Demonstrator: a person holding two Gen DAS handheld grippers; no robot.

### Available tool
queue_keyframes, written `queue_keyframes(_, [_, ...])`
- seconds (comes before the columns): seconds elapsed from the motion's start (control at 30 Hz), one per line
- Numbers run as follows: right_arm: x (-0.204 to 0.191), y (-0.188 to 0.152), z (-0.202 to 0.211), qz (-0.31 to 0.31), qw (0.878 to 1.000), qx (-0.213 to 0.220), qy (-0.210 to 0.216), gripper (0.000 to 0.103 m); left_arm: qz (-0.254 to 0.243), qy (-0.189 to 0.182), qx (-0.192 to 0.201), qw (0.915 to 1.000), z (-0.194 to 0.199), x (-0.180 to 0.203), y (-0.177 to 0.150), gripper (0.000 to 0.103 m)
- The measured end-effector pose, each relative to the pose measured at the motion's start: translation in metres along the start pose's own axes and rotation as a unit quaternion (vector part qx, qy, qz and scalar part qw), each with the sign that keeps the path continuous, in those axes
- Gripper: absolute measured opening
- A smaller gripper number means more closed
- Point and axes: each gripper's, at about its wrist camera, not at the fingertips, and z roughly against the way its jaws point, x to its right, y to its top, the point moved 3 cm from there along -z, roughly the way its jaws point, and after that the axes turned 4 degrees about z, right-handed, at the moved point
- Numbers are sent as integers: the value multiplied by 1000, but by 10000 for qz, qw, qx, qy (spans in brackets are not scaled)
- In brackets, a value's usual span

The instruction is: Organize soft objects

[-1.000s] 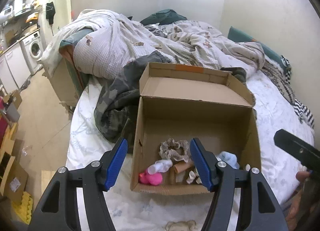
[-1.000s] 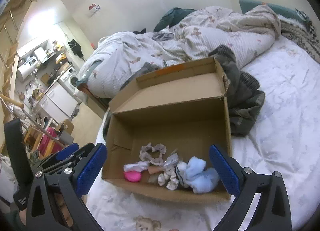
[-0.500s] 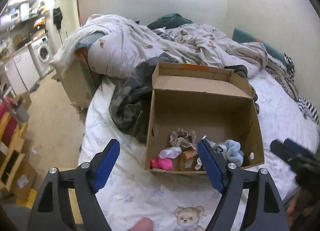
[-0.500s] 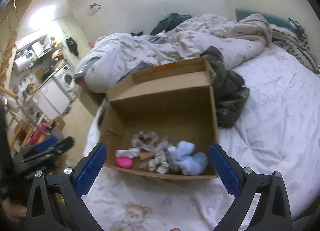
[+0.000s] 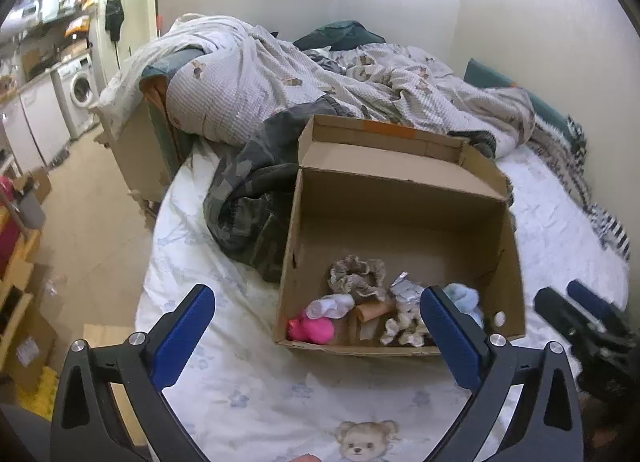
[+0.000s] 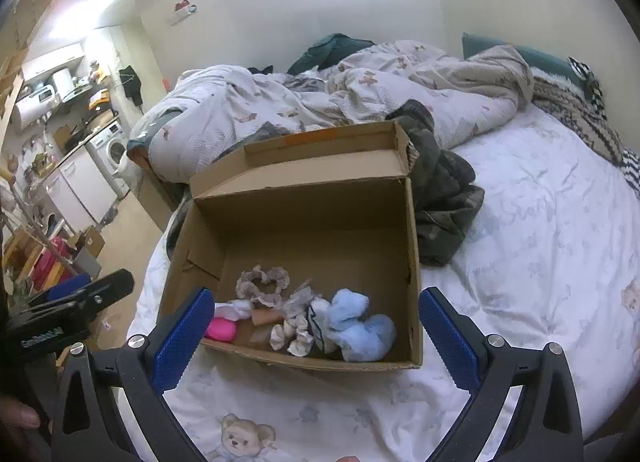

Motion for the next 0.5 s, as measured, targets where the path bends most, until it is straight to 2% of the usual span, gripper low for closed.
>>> queue_keyframes(0.07, [-1, 1, 0, -16, 10000, -3, 60, 103, -89, 80, -49, 9999, -3, 2, -2, 102])
queue_keyframes(0.5, [-1, -4, -8, -2, 9998, -186, -66, 103, 72, 23, -124, 9999, -4, -3, -4, 102])
